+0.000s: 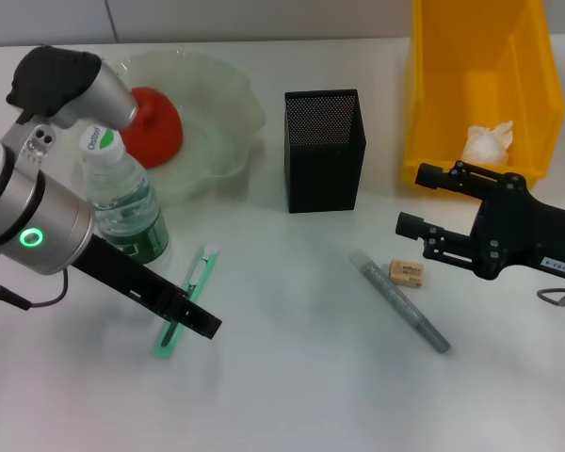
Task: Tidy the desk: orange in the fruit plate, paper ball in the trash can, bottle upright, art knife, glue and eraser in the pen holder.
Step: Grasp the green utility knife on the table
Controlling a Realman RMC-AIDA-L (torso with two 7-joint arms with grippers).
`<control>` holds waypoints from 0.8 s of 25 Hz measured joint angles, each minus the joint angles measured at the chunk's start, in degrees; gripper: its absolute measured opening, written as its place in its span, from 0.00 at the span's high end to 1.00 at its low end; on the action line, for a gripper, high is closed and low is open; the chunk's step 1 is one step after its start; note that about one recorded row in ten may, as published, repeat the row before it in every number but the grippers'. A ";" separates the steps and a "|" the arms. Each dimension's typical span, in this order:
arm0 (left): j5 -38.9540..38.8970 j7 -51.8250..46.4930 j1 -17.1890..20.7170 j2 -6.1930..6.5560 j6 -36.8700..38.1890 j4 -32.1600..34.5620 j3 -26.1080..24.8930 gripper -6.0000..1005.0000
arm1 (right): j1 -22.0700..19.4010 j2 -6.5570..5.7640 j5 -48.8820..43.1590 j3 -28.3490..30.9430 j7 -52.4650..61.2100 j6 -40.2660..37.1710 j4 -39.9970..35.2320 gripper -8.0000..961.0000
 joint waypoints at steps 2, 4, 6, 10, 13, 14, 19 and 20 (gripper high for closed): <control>0.34 0.20 0.00 0.00 -0.45 -0.56 0.03 0.32 | 0.15 0.00 0.01 0.00 0.00 0.00 0.00 0.28; 0.53 0.25 -0.01 0.03 -0.69 -0.75 0.04 0.32 | 0.25 0.04 0.03 0.00 0.00 0.00 0.00 0.28; 0.75 0.28 -0.06 0.04 -0.76 -0.86 0.07 0.32 | 0.43 0.09 0.05 0.00 0.00 -0.01 0.05 0.28; 1.89 -0.06 -0.42 0.06 -0.89 -0.94 0.80 0.32 | 1.00 0.05 0.08 0.00 0.00 0.21 0.82 0.28; 2.03 -0.26 -0.61 0.08 -1.48 -1.01 1.77 0.32 | 1.07 0.03 0.09 0.00 0.01 0.51 0.88 0.28; 2.06 -0.27 -0.66 0.09 -1.67 -1.01 1.90 0.32 | 1.07 0.03 0.09 0.00 0.01 0.51 0.88 0.28; 2.10 -0.29 -0.76 0.09 -2.06 -1.03 2.23 0.32 | 0.97 0.00 0.36 0.00 0.00 0.57 0.88 0.28; 2.12 -0.29 -0.77 0.09 -2.09 -1.01 2.35 0.32 | 0.90 0.00 0.49 0.00 0.01 0.58 0.88 0.28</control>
